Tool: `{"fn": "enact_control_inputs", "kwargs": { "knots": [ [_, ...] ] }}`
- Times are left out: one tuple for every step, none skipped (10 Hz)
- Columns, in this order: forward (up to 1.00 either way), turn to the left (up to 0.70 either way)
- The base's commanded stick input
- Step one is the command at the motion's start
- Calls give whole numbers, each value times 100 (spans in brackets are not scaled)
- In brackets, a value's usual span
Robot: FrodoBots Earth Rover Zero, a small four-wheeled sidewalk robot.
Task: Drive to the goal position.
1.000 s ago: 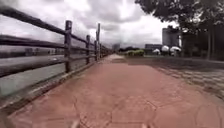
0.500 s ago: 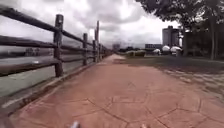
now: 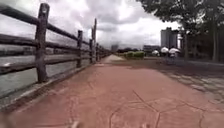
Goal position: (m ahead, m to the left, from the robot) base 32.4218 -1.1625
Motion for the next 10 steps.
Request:
{"fn": "enact_control_inputs", "kwargs": {
  "knots": [
    [100, 0],
    [100, 0],
    [100, 0],
    [100, 0],
    [100, -3],
    [100, -27],
    [100, -26],
    [100, 0],
    [100, 0],
    [100, 0]
  ]
}}
